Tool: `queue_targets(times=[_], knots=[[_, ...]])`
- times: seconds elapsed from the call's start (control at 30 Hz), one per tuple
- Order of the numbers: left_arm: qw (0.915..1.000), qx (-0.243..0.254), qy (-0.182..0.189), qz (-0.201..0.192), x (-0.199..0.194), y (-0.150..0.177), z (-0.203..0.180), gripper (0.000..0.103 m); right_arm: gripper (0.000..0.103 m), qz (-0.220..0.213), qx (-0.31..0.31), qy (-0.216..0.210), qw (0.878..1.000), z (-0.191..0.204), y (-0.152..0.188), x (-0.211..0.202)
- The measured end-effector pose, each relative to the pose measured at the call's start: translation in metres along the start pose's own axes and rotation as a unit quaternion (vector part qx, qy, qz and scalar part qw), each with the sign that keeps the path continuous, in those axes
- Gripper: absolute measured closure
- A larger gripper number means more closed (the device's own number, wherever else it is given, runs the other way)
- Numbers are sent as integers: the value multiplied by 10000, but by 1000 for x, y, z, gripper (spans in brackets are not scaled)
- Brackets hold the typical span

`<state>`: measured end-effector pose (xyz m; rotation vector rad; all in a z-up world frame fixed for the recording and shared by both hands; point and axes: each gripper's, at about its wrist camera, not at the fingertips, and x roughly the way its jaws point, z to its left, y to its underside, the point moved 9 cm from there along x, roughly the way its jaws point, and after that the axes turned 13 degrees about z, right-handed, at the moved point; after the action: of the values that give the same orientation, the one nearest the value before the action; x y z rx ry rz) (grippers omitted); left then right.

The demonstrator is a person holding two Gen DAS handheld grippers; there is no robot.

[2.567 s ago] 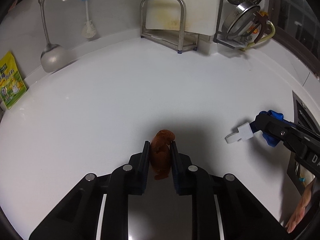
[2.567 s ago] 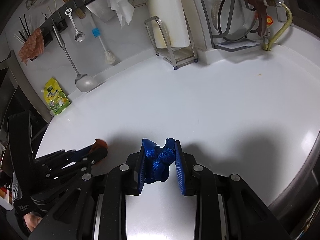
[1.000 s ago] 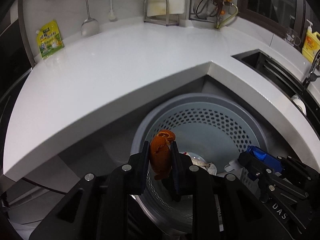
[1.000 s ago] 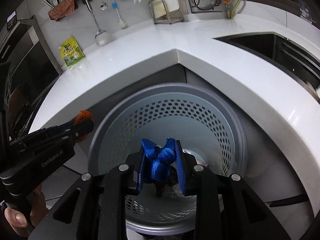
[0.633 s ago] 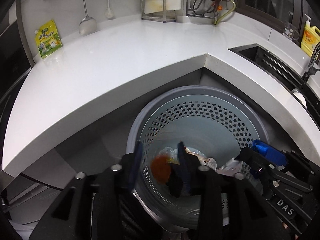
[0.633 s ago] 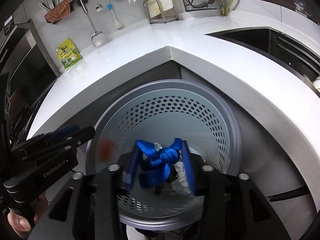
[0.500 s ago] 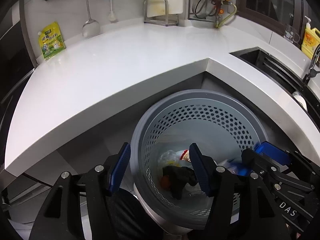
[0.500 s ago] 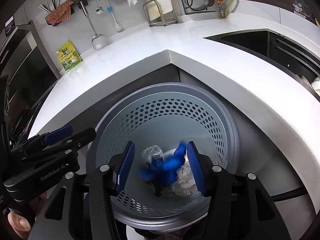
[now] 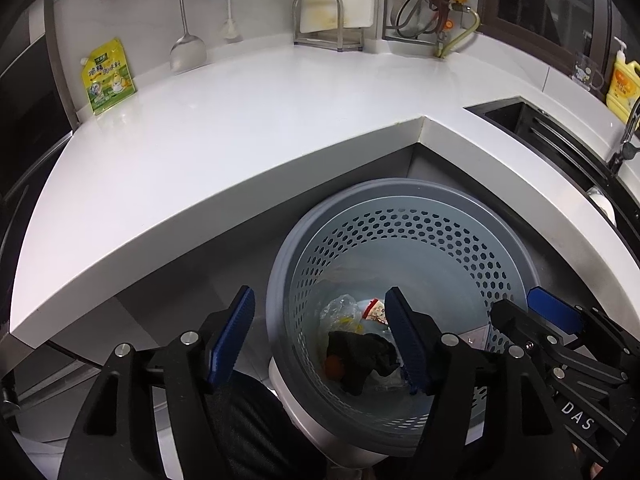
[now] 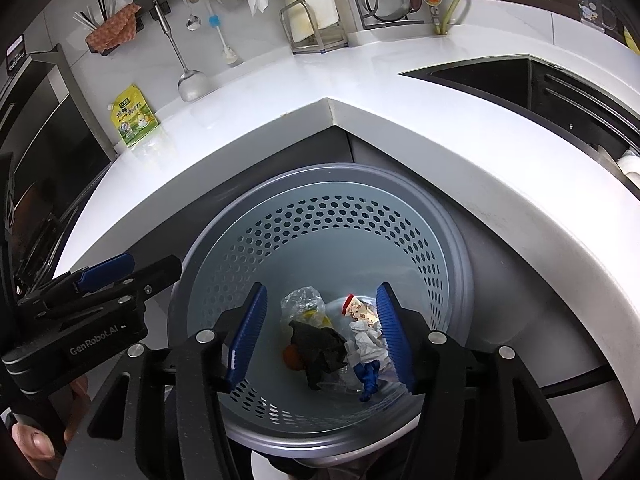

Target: Collect trash

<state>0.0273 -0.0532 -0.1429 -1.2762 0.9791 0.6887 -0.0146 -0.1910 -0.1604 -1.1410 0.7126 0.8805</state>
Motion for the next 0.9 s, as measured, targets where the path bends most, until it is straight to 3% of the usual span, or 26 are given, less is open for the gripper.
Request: queue_targets(times=[0.67, 0.9], knots=[[9998, -142, -55, -87, -4, -1, 9, 10, 41, -25, 20, 104, 9999, -1, 0, 2], [9997, -181, -129, -111, -5, -1, 12, 6, 40, -24, 23, 116, 9999, -1, 0, 2]])
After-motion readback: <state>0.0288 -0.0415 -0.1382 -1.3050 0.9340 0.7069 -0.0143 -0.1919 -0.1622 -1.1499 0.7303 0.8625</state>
